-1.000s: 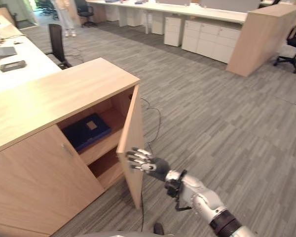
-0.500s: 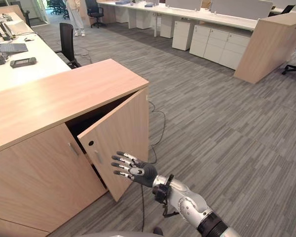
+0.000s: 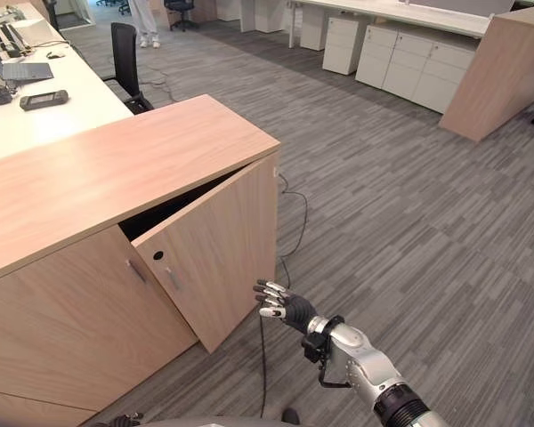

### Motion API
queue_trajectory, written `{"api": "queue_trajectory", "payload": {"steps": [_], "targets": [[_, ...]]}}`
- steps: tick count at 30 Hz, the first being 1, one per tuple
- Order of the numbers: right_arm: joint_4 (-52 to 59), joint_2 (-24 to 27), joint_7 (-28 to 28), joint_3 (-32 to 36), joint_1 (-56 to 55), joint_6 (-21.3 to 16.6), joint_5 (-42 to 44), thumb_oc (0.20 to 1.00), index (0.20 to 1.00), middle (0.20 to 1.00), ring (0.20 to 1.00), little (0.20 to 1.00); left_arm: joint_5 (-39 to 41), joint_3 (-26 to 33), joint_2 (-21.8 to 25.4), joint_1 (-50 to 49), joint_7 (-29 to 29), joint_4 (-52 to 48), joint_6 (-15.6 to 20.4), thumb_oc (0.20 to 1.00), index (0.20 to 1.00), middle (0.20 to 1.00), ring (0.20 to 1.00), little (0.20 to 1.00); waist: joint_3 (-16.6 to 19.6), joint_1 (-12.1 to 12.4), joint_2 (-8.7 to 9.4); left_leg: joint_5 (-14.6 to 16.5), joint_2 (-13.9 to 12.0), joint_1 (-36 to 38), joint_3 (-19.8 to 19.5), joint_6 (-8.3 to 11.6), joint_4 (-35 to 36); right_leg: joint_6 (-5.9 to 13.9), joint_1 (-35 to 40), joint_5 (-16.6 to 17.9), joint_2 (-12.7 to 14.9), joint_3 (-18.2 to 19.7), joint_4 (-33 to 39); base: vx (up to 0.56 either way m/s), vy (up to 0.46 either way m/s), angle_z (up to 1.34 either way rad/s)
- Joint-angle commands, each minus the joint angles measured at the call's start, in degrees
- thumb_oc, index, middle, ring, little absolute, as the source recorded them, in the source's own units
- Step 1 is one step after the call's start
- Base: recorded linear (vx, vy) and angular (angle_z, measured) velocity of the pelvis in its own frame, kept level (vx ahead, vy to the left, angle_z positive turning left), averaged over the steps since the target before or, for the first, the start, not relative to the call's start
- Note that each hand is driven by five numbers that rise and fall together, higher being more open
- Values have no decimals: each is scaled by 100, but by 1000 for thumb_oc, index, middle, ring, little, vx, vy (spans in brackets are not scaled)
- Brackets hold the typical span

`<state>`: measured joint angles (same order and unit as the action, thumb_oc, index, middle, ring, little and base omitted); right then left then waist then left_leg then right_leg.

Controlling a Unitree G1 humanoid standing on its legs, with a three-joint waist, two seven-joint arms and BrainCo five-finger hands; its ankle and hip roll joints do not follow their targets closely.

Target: Put the empty folder in the office cabinet

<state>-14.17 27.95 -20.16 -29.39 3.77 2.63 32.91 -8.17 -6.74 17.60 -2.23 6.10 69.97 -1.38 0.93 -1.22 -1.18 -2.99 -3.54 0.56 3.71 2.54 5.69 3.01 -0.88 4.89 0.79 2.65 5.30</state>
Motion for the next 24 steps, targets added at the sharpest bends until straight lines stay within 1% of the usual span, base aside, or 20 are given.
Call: {"api": "queue_trajectory", "payload": {"steps": [1,5,8,9,11,12,14,15,16,19,24], "targets": [[30,-409,87,-35,-56,-275,-311,1000,1000,1000,1000,1000,-46,-49,254,113,-52,305,42,1000,1000,1000,1000,1000,112,1,302,485,185,126,18,-34,-96,385,-85,-393,129,102,-110,5,-1,4],[-134,-439,126,25,-198,-248,-472,1000,1000,1000,1000,1000,-33,-43,284,75,-61,323,57,1000,1000,1000,1000,1000,104,0,296,479,194,127,-18,-32,-91,382,-74,-405,128,79,-112,4,-3,3],[-361,-412,273,113,-230,-282,-820,1000,1000,1000,1000,1000,-53,-66,284,16,-57,315,56,1000,1000,1000,1000,1000,97,9,294,476,196,129,-50,-32,-92,378,-57,-423,125,51,-113,7,-3,2],[-361,-412,273,113,-230,-282,-820,1000,1000,1000,1000,1000,-53,-66,284,16,-57,315,56,1000,1000,1000,1000,1000,97,8,294,476,196,129,-51,-32,-92,378,-57,-423,125,51,-113,9,-12,3],[-1106,-427,599,356,-324,-251,-1435,1000,1000,1000,1000,1000,43,-123,245,2,-45,236,54,1000,1000,1000,1000,1000,81,8,281,467,204,114,-102,-34,-96,359,-49,-447,117,29,-122,7,-12,9],[-1270,-415,674,418,-315,-252,-1727,1000,1000,1000,1000,1000,117,-142,227,2,-43,224,41,1000,1000,1000,1000,1000,76,3,282,469,204,114,-120,-37,-96,357,-42,-457,114,23,-124,4,-15,15],[-1453,-288,937,508,-327,-216,-2823,1000,1000,1000,1000,1000,272,-127,162,0,-108,178,-11,1000,1000,1000,1000,1000,63,-3,286,474,206,99,-178,-45,-100,348,-34,-487,110,8,-134,6,-33,19],[-1434,-129,1089,680,-508,-117,-3448,1000,1000,1000,1000,1000,560,-22,108,-36,-199,89,-41,1000,1000,1000,1000,1000,46,-19,281,470,204,85,-238,-46,-109,338,-45,-522,99,-15,-160,7,-41,16],[-1486,-102,1114,834,-670,-33,-3474,1000,1000,1000,1000,1000,595,27,120,-47,-202,120,-42,1000,1000,1000,1000,1000,41,-34,277,464,207,76,-274,-46,-113,326,-48,-535,96,-27,-176,5,-30,12],[-1742,-130,1101,1047,-885,56,-3387,1000,1000,1000,1000,1000,605,67,136,-84,-200,251,-89,1000,1000,1000,1000,1000,32,-41,275,451,205,55,-348,-41,-121,303,-58,-558,91,-52,-209,-7,-28,16],[-3489,-584,1485,1432,-920,126,-2936,1000,1000,1000,1000,1000,631,-8,67,-46,-194,526,-118,1000,1000,1000,1000,1000,9,-42,261,409,160,9,-526,-9,-146,230,-69,-656,29,-144,-296,-16,-51,20]]}}
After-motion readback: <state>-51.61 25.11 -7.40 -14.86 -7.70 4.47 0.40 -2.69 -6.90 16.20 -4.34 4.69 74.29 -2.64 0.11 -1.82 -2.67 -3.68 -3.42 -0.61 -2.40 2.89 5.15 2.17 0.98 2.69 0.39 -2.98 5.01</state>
